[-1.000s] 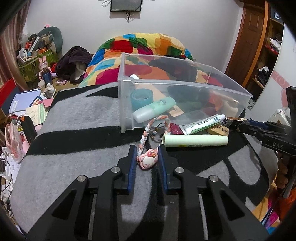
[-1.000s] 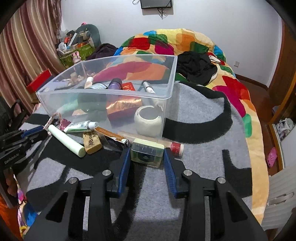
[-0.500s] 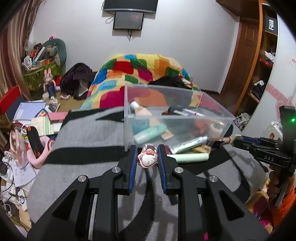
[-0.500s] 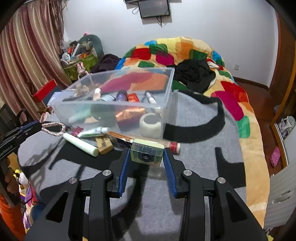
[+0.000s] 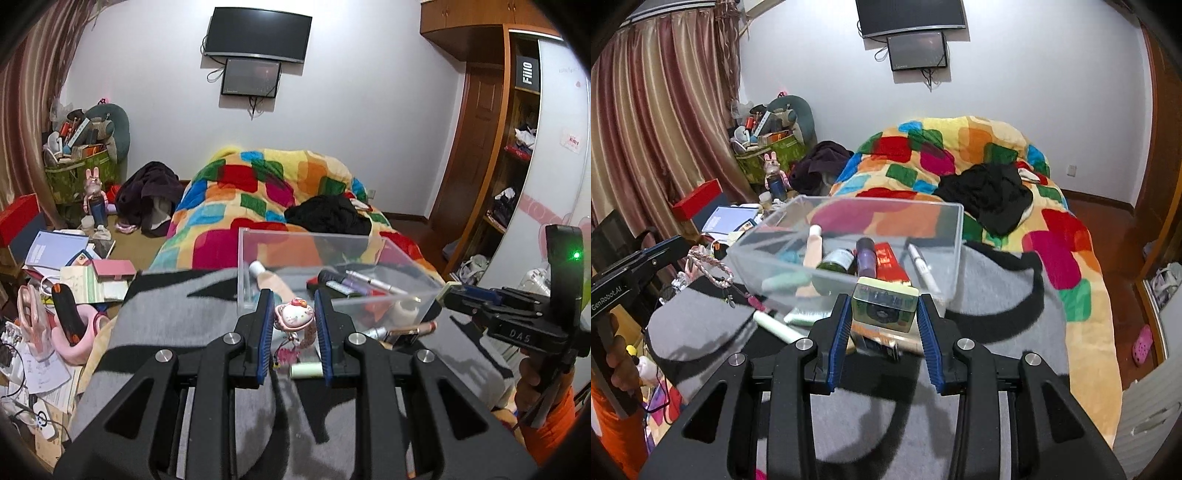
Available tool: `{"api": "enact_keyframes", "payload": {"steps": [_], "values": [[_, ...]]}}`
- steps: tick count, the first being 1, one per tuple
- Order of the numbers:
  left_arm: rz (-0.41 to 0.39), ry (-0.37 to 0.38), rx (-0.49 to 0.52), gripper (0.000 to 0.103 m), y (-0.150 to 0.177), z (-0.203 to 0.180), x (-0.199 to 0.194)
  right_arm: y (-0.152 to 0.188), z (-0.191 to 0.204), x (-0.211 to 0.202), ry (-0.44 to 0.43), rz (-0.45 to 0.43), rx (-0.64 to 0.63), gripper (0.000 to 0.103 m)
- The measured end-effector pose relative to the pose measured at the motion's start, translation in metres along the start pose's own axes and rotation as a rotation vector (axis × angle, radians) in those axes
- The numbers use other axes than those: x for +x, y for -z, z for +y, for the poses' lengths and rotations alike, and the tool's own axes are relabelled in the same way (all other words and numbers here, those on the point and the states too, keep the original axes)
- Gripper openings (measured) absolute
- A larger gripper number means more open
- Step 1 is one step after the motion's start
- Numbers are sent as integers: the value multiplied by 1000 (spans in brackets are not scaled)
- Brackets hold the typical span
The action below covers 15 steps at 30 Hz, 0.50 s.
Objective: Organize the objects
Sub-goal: 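Lower braided keychain with left gripper while right gripper lowers green-capped box, release both into box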
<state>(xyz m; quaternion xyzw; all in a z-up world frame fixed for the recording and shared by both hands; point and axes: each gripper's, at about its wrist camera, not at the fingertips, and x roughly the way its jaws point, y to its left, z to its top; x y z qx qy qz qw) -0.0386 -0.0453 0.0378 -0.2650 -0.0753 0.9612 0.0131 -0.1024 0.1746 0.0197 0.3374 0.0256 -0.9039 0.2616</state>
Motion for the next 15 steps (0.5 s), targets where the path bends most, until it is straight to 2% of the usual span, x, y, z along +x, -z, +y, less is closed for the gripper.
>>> {"api": "enact_keyframes", "payload": {"steps": [15], "values": [[-68, 14, -22, 22, -37, 0, 7, -29, -4, 23, -25, -15, 30, 33]]}}
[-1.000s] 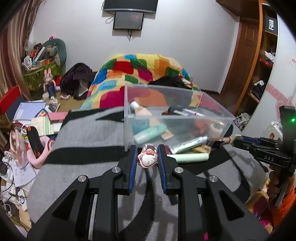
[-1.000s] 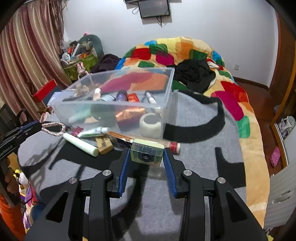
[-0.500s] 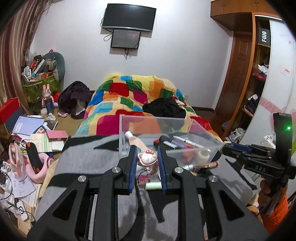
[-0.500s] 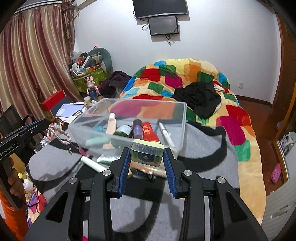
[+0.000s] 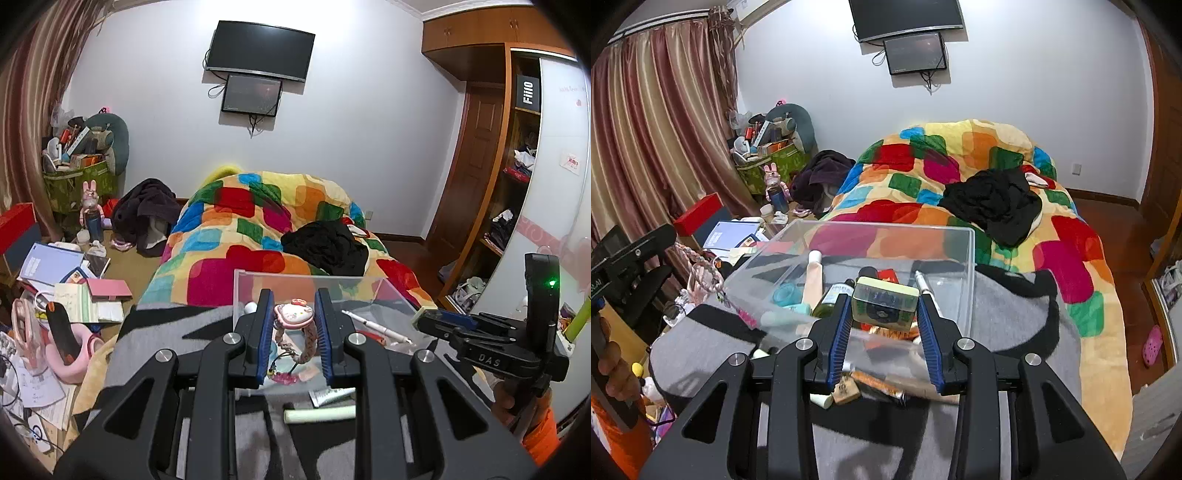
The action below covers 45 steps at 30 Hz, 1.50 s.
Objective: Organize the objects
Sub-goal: 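Lower braided keychain with left gripper while right gripper lowers green-capped box, release both into box, then grasp pink beaded keychain with left gripper while right gripper grasps blue Max box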
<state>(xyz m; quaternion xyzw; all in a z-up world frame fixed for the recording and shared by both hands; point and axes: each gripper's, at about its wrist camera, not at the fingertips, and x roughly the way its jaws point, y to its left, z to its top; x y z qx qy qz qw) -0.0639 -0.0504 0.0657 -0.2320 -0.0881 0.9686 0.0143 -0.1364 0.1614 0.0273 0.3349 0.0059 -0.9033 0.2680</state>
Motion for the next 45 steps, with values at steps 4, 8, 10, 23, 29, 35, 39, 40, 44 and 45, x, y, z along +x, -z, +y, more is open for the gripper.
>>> {"api": "enact_keyframes", "payload": {"steps": [4, 8, 10, 23, 29, 35, 39, 40, 44, 45], "values": [[16, 11, 2, 22, -5, -1, 13, -7, 3, 11, 4, 10, -14, 33], [86, 17, -2, 22, 0, 2, 39, -10, 1, 30, -19, 58, -4, 33], [119, 7, 1, 22, 3, 3, 52, -10, 0, 44, -32, 94, 0, 33], [278, 13, -38, 42, 21, 16, 108, -7, 5, 69, -34, 164, -33, 33], [213, 6, 5, 55, 15, 6, 85, -8, 7, 64, -36, 157, -44, 37], [203, 15, 25, 55, 18, 1, 68, -6, 6, 45, -27, 118, -52, 43], [205, 13, 39, 55, 29, -2, 56, -1, 3, 27, -15, 89, -63, 46], [207, 14, 41, 55, 31, -2, 54, 1, 3, 21, -8, 80, -64, 46], [229, 21, 55, 55, 46, -4, 49, 11, -3, 6, 13, 63, -71, 47], [238, 21, 62, 55, 49, -5, 50, 13, -4, 5, 14, 65, -71, 47]]}}
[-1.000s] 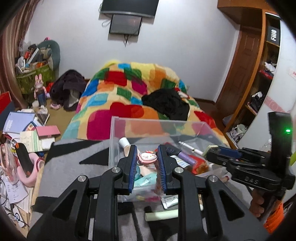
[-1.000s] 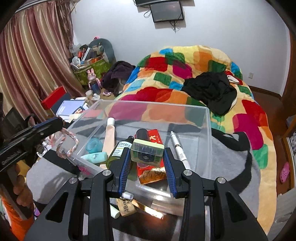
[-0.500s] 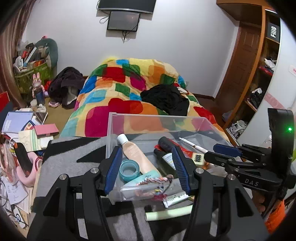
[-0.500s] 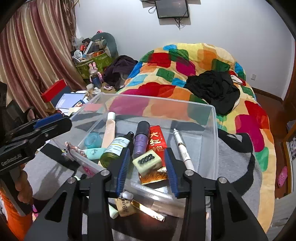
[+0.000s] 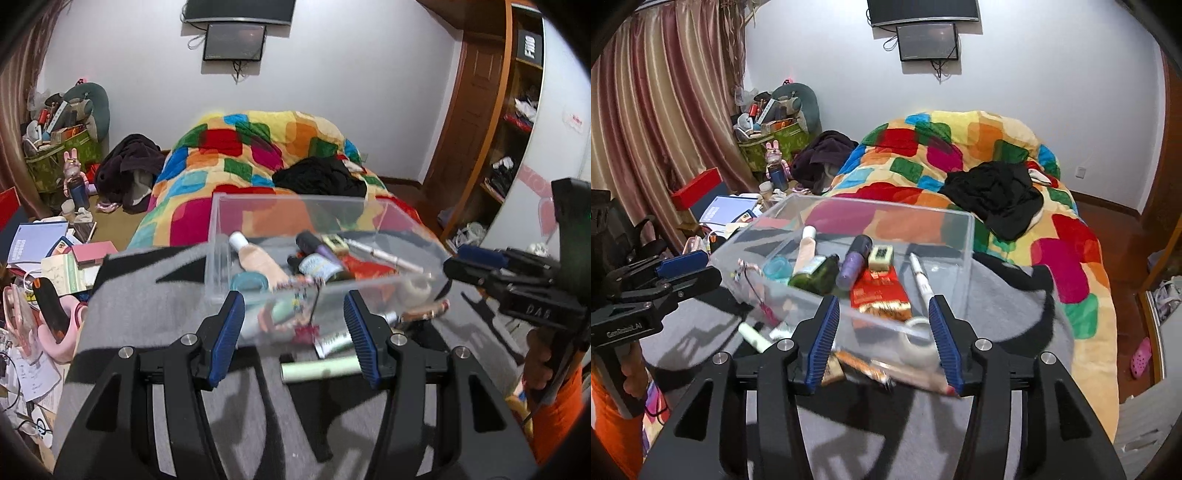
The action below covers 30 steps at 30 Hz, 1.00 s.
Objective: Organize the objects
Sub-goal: 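Grasp pink beaded keychain with left gripper while right gripper grasps blue Max box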
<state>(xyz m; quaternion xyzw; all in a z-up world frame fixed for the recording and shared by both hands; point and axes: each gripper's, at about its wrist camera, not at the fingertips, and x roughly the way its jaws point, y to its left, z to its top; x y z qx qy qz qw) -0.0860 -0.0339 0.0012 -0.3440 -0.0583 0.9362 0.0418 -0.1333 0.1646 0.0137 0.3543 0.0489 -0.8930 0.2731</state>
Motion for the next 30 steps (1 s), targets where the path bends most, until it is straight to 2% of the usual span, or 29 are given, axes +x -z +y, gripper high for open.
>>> {"api": "enact_keyframes", "payload": {"steps": [8, 14, 17, 22, 30], "values": [[116, -6, -8, 55, 21, -4, 35, 29, -3, 16, 9, 81, -14, 47], [132, -47, 35, 53, 19, -15, 44, 35, -1, 37, -5, 125, -44, 47], [153, -51, 46, 48, 17, -20, 50, 37, 1, 43, -25, 140, -49, 46], [205, -70, 23, 34, 18, -19, 65, 42, 8, 43, -52, 146, -85, 32], [234, -64, -36, 31, 20, -17, 72, 47, 16, 42, -118, 162, -125, 19]]}}
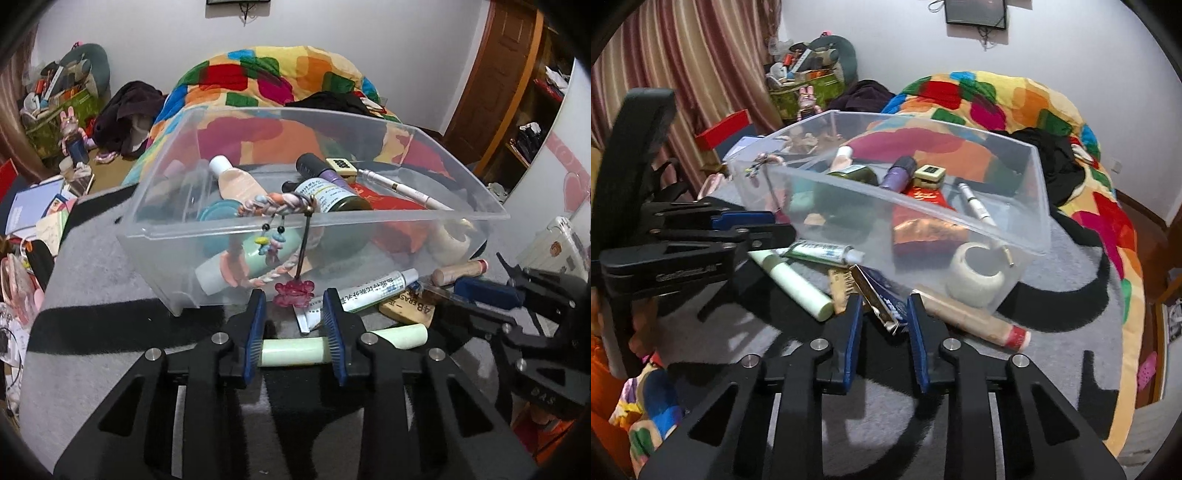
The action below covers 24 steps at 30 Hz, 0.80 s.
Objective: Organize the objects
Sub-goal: 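Grasp pink beaded keychain with left gripper while right gripper grasps blue Max box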
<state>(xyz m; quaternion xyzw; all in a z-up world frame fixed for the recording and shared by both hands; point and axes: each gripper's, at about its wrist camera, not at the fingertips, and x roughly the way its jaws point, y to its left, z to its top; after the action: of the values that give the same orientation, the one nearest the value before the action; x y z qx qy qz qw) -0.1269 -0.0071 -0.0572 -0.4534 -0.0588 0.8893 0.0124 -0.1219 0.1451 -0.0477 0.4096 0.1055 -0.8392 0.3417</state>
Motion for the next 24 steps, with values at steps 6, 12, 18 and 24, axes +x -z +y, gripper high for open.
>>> {"api": "enact_keyframes", "payload": {"steps": [6, 12, 18, 24], "values": [[2, -8, -53, 31, -3, 1, 2, 2, 5, 3, 25, 15, -13, 19], [-2, -31, -64, 31, -2, -1, 3, 1, 5, 5, 48, 27, -2, 36], [-10, -36, -65, 19, -1, 0, 2, 1, 7, 8, 31, 42, -13, 27], [-29, -30, -51, 11, 7, 0, -4, 1, 2, 3, 18, 16, 13, 15]]}}
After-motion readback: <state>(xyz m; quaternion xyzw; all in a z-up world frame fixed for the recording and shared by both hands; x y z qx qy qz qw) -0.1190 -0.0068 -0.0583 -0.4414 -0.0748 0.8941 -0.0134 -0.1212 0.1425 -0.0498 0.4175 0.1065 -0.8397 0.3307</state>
